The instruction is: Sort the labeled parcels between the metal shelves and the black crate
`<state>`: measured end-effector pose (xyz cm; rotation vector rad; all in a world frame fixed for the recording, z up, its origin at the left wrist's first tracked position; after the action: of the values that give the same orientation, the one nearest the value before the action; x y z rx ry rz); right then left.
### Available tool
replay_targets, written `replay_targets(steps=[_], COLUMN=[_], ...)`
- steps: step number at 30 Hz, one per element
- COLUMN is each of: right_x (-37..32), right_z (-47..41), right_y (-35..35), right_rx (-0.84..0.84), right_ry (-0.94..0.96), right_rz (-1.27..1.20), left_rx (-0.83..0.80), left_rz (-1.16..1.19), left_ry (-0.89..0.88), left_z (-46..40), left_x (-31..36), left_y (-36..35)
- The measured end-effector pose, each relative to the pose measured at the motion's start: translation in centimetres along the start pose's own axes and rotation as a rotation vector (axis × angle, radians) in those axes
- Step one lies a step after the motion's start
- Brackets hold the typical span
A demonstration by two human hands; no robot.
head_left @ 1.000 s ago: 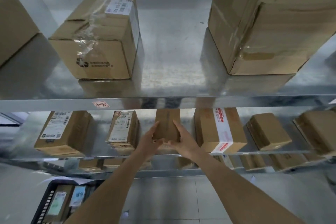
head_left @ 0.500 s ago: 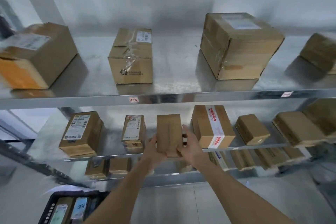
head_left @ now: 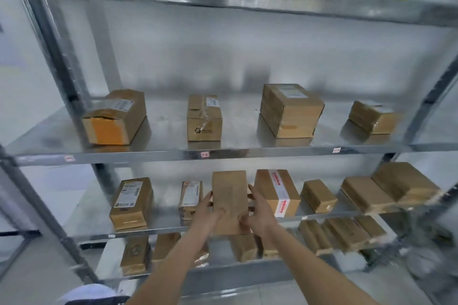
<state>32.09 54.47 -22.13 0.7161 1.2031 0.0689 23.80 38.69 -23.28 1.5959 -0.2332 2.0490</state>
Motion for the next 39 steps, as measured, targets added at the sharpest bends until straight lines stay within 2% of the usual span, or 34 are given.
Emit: replay_targets(steps=[6, 14, 19, 26, 30, 34, 39], right_x=[-2.8, -7.7, -9.4, -10.4, -9.8, -9.6, -9.2], right_z=[2.2, 6.9, 7.9, 10.3, 11.9, 13.2, 14.8], right_y=[1.2, 3.3, 5.0, 8.3, 10.2, 11.9, 12.2], right_rx=[0.025, 0.055, 0.063, 0.039, -0.046, -0.040, -0.032], right_ry=[0.100, 0.075, 0.102, 0.213, 0.233, 0.268, 0.271], right_rz=[-0.011, -0.292, -0.371, -0.325, -0.297, -0.268, -0.324], left_rx=[0.029, 0.051, 0.057, 0.082, 0.032, -0.014, 0.027], left_rz=[0.056, 0.116, 0.153, 0.044, 0.077, 0.063, 0.170], left_ry=[-0.059, -0.126, -0.148, -0.242, -0.258, -0.266, -0.242], left_z=[4.8, 8.3, 9.6, 11.9, 13.7, 15.0, 17.1], left_x=[3.6, 7.1, 9.4, 11.4, 12.3, 12.6, 12.4], left_y=[1.6, 2.8, 2.7, 1.5, 0.5, -0.6, -1.6])
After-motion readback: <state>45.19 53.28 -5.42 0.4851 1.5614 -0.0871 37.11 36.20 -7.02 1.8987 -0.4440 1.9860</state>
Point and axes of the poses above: each hand's wrist, its own z-axis away from the middle knuckle, its own y-axis out of the back of the hand, x = y × z, the point moved 7 cm from there along -z, towards the middle knuckle, and after that the axes turned 1 degree about y, right-handed, at the moved point
